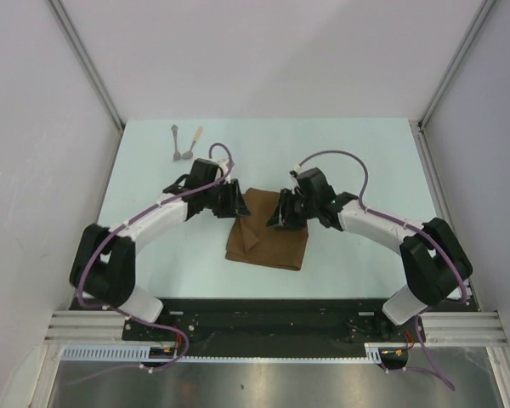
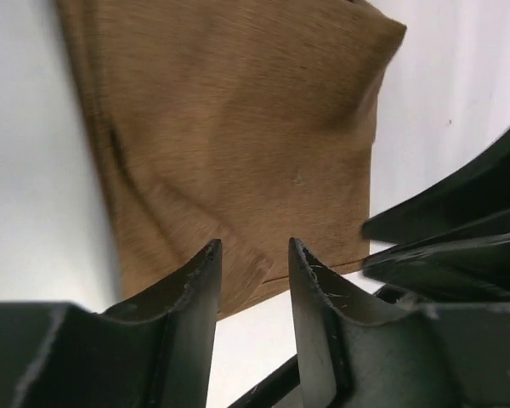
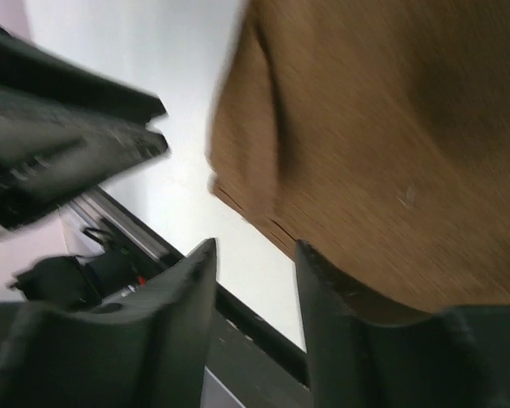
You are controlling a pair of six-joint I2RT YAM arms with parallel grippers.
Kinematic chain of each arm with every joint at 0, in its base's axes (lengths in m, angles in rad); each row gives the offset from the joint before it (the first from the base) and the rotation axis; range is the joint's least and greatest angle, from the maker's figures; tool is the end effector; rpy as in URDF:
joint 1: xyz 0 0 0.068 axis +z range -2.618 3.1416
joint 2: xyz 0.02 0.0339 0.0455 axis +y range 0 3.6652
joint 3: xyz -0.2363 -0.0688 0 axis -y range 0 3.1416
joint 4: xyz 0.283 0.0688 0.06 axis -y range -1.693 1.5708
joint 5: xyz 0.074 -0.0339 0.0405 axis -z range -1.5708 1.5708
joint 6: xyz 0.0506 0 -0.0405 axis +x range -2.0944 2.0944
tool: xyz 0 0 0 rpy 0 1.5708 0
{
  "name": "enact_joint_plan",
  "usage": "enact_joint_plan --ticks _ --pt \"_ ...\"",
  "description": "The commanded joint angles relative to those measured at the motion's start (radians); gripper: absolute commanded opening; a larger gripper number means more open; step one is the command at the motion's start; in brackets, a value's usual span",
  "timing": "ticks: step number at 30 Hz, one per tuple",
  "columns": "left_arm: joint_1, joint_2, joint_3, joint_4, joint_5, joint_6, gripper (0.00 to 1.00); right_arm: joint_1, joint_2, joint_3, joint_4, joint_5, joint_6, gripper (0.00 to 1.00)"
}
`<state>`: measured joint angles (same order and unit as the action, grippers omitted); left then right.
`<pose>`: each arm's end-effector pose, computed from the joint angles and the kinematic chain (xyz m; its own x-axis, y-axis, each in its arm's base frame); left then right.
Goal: Fold the napkin into a case and place the utensils inside
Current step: Fold the rectangle-folded napkin at the center of the board.
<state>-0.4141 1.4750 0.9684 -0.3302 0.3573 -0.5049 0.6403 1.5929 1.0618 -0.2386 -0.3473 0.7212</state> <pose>0.3181 -0.1592 0.1737 -0.8810 -0.1078 -0.4606 0.1888 0.8127 -0.5513 0.3000 0.2450 0.1735 -0.9195 0.0892 -0.3829 -0.2006 0.7312 0.6521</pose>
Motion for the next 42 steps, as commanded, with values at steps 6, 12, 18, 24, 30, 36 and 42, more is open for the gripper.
enact_joint_plan --ticks 6,12,18,24,30,36,42 --pt "-0.124 0.229 0.13 0.106 0.129 -0.054 0.32 0.002 -0.071 -0.325 0.274 -0.102 0.05 0.29" --pt "-0.137 0.315 0.128 0.079 0.112 -0.024 0.29 -0.022 -0.086 -0.413 0.303 -0.124 0.041 0.27" --pt "-0.131 0.306 0.165 -0.101 -0.049 0.115 0.26 -0.07 -0.146 -0.471 0.297 -0.134 0.032 0.27" --pt "-0.12 0.219 0.168 -0.242 -0.185 0.223 0.21 -0.117 -0.2 -0.513 0.259 -0.13 0.021 0.27" --pt "-0.083 0.007 0.135 -0.273 -0.299 0.198 0.42 -0.172 -0.277 -0.508 0.242 -0.142 0.012 0.27" --pt "-0.003 0.072 0.101 -0.233 -0.152 0.18 0.75 -0.221 -0.242 -0.419 0.242 -0.142 -0.012 0.33" --pt "0.021 0.157 0.069 -0.185 -0.057 0.181 0.7 -0.277 -0.202 -0.336 0.214 -0.154 -0.055 0.39"
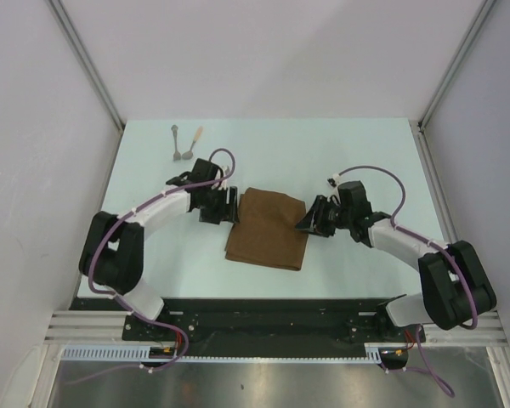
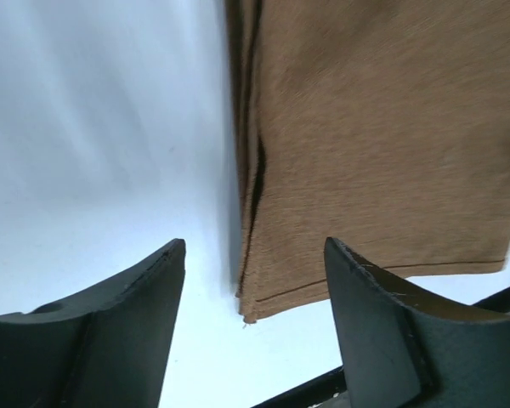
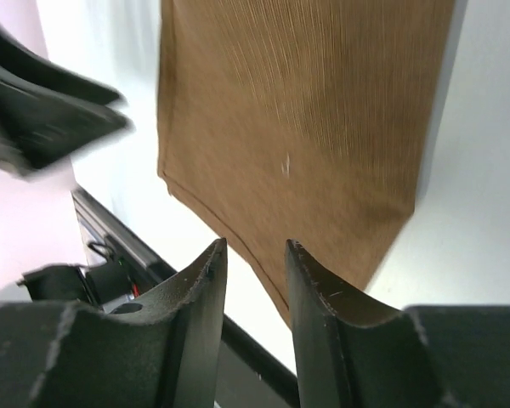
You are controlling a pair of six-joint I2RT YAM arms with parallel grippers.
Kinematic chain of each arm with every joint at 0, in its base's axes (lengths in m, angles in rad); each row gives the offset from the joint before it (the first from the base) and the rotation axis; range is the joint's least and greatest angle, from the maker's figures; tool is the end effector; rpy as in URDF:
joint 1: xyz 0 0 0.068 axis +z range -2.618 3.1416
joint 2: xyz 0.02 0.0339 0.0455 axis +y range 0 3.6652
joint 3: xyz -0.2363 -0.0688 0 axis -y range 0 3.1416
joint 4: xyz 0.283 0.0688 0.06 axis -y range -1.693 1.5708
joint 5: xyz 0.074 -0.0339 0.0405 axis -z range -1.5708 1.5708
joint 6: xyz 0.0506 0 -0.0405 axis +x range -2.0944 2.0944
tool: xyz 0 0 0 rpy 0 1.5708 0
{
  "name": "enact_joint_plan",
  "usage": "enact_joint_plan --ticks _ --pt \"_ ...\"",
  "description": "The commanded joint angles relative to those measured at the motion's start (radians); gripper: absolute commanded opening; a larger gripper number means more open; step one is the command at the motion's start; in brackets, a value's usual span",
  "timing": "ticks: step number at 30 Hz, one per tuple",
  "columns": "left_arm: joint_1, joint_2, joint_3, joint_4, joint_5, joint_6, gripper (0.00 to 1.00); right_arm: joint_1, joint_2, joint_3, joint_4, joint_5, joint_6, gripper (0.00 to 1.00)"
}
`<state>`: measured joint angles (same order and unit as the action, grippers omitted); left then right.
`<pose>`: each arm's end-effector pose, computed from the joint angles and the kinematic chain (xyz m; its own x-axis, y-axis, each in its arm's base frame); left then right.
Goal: Fold the napkin into a case and place the utensils inside
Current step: Fold the rectangle-folded napkin at the center of the board.
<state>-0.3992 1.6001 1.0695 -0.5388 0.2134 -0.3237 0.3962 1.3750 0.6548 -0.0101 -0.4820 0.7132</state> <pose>0.3282 -0.1501 0.1500 -0.9167 0.0493 -0.3966 0.1921 0.9246 -0.3290 0.2814 0.1431 0.1245 -0.8976 0.2529 -0.3611 -0.0969 0.6858 0.7213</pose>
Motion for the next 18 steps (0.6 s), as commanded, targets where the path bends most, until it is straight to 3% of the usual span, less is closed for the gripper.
enact_joint_plan --ticks 1,4,8,16,18 --pt "0.007 0.041 -0.037 0.028 0.087 0.0 0.69 -0.036 0.016 0.081 -0.016 -0.024 -0.049 0.38" --pt "0.007 0.06 -0.043 0.028 0.078 0.006 0.62 -0.042 0.012 0.08 -0.013 -0.027 -0.055 0.39" --pt "0.006 0.061 -0.062 0.04 0.076 0.002 0.46 -0.043 0.016 0.048 -0.001 -0.041 -0.046 0.38" --pt "0.007 0.075 -0.085 0.036 0.075 0.006 0.41 -0.043 0.01 0.02 0.064 -0.056 -0.029 0.38" --pt "0.007 0.069 -0.082 0.042 0.078 0.003 0.34 -0.043 0.013 0.02 0.068 -0.056 -0.027 0.37"
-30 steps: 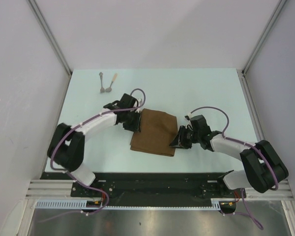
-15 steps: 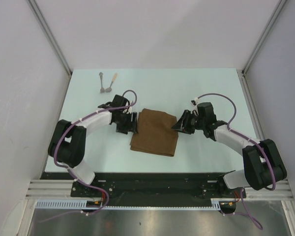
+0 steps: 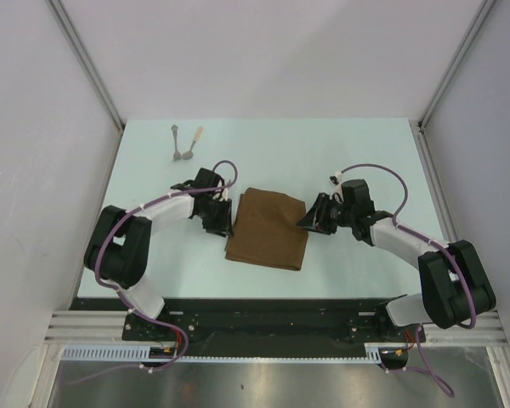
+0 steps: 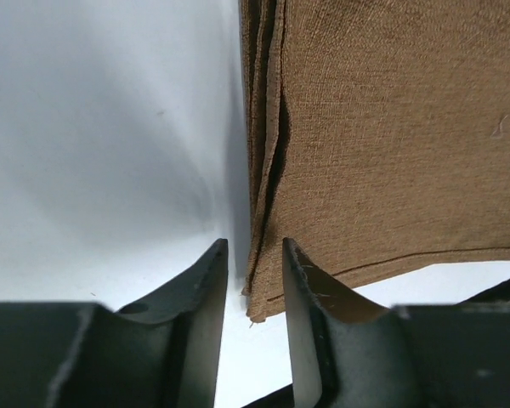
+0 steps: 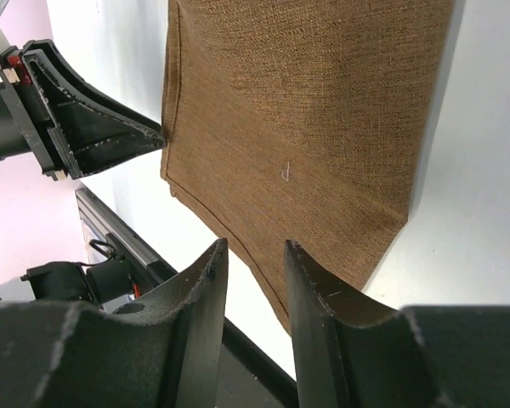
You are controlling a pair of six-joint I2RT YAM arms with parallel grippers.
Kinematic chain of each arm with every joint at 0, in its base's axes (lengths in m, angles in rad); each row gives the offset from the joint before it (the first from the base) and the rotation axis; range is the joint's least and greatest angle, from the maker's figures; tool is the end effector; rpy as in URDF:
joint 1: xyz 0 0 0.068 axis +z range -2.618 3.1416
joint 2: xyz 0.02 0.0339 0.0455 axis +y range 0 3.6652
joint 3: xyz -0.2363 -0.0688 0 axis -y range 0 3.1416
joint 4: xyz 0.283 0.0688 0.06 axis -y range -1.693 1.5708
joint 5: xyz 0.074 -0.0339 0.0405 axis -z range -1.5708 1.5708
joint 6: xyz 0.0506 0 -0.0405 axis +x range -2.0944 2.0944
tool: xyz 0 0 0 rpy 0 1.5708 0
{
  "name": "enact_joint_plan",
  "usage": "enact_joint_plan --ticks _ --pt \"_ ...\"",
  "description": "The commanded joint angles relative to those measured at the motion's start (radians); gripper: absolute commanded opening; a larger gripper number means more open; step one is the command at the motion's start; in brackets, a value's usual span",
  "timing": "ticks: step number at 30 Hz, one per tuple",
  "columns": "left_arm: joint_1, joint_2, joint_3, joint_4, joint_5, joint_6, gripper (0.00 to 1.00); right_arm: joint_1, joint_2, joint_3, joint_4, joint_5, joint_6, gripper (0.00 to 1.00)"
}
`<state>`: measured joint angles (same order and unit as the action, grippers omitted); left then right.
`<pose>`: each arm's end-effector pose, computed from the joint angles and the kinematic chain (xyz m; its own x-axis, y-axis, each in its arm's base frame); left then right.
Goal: Fold the napkin into a case and place the utensils inside
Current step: Fold the rectangle-folded napkin at the center of the board.
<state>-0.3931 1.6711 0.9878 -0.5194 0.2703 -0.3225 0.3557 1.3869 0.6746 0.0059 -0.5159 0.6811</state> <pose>0.3137 -0.1447 0.1019 -0.9625 0.0685 -0.2623 0.1611 0.9227 -0.3503 0.2912 0.1348 0.1297 -0.8849 0.2555 -0.3894 -0.1255 0.6743 0.7277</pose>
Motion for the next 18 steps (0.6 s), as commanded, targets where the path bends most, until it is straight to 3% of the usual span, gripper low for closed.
enact_joint_plan --ticks 1,5,10,15,18 --pt "0.0 -0.005 0.002 0.025 0.027 0.0 0.32 -0.003 0.004 -0.001 0.054 -0.022 0.008 0.37" --pt "0.0 -0.005 0.008 0.038 0.069 -0.01 0.15 -0.001 0.014 -0.009 0.057 -0.019 0.009 0.37" --pt "0.0 -0.002 0.002 0.045 0.104 -0.012 0.07 -0.003 0.014 -0.015 0.065 -0.021 0.012 0.37" --pt "0.0 -0.008 0.003 0.033 0.084 -0.007 0.09 -0.004 0.018 -0.017 0.071 -0.022 0.014 0.36" --pt "0.0 -0.005 0.0 0.029 0.061 -0.007 0.25 -0.004 0.023 -0.018 0.075 -0.027 0.015 0.36"
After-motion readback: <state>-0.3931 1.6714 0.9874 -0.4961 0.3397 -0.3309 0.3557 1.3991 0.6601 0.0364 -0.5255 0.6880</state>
